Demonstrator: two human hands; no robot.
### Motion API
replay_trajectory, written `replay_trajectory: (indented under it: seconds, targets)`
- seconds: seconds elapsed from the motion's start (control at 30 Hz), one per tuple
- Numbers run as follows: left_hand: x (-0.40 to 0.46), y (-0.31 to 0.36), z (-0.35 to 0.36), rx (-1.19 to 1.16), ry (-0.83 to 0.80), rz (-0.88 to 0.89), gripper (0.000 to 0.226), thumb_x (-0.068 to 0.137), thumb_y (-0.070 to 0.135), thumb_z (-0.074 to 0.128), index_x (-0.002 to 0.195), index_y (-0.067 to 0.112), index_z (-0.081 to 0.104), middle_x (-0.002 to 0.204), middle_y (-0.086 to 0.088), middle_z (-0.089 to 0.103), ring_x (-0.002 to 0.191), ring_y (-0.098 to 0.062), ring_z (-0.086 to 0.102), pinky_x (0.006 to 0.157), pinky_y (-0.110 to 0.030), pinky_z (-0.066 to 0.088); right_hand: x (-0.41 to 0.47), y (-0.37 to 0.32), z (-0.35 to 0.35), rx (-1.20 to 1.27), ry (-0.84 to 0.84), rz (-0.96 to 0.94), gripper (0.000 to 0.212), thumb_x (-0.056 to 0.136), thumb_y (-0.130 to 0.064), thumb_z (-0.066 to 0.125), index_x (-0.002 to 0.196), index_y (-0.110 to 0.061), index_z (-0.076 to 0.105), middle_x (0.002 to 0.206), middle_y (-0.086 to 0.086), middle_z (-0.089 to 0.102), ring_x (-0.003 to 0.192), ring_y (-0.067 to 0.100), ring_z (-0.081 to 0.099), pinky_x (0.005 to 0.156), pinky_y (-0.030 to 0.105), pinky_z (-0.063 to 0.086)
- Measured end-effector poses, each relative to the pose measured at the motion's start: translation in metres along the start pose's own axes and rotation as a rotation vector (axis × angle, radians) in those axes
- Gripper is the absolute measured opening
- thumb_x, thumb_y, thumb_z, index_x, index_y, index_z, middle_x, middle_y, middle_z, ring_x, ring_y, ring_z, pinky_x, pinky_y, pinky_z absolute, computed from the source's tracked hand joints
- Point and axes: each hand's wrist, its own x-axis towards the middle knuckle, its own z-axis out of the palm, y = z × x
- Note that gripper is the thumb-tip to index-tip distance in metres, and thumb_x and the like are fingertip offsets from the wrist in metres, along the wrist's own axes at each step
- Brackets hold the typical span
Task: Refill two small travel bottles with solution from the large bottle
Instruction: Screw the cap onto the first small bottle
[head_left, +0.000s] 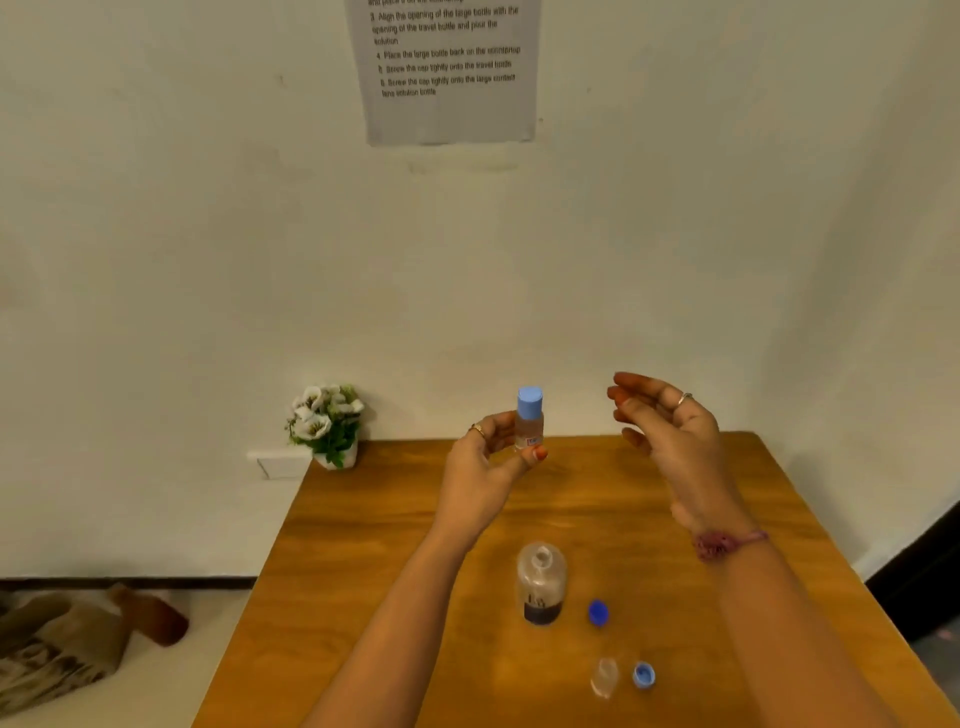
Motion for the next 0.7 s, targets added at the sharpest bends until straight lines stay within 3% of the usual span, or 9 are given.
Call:
replay_trajectory:
  seconds: [0.07,0.2,0.27,0.43,0.7]
  targets:
    - [-0.009,-0.017,0.001,0.015,-0.012,-0.034,0.044,0.076,0.018,0.077,0.116,0.023,0.058,0.110,0.009,0.066,0.106,-0.003,0.059,0.091,-0.023,0.049,-0.010,0.024,-0.008,0.010,0.030,0.066,0.020,0.089,-0.011,0.060,0.098,-0.027,0.067,0.102,-0.004,0.071,0.093,0.006,0.065,0.071,0.018,0.051]
    - [-0.027,-0.050,0.009,0.035,-0.018,-0.111,0.043,0.074,0.017,0.078,0.113,0.024,0.060,0.113,0.005,0.065,0.105,-0.003,0.060,0.087,-0.023,0.052,-0.027,0.063,-0.021,-0.040,0.052,0.167,0.020,0.089,-0.010,0.059,0.097,-0.028,0.065,0.102,-0.003,0.069,0.094,0.010,0.063,0.071,0.021,0.048]
    - [-0.036,-0.064,0.014,0.079,-0.010,-0.128,0.044,0.074,0.018,0.079,0.114,0.020,0.061,0.113,0.004,0.065,0.103,-0.002,0.059,0.082,-0.016,0.051,-0.033,0.073,-0.026,-0.058,0.065,0.196,0.020,0.089,-0.010,0.059,0.097,-0.028,0.064,0.101,-0.003,0.069,0.094,0.010,0.063,0.071,0.020,0.049]
    - [-0.054,-0.090,0.025,0.096,-0.003,-0.176,0.045,0.074,0.011,0.078,0.116,0.010,0.062,0.113,0.000,0.066,0.104,-0.008,0.061,0.081,-0.013,0.050,-0.046,0.092,-0.038,-0.084,0.059,0.222,0.021,0.089,-0.008,0.059,0.094,-0.027,0.065,0.099,-0.003,0.068,0.091,0.008,0.063,0.068,0.015,0.051]
    - [-0.085,-0.130,0.037,0.190,-0.014,-0.205,0.039,0.072,0.012,0.080,0.108,0.010,0.066,0.106,0.002,0.063,0.094,-0.004,0.059,0.078,-0.008,0.046,-0.058,0.124,-0.060,-0.143,0.050,0.274,0.020,0.089,-0.008,0.060,0.095,-0.026,0.066,0.097,-0.003,0.069,0.089,0.006,0.063,0.066,0.012,0.049]
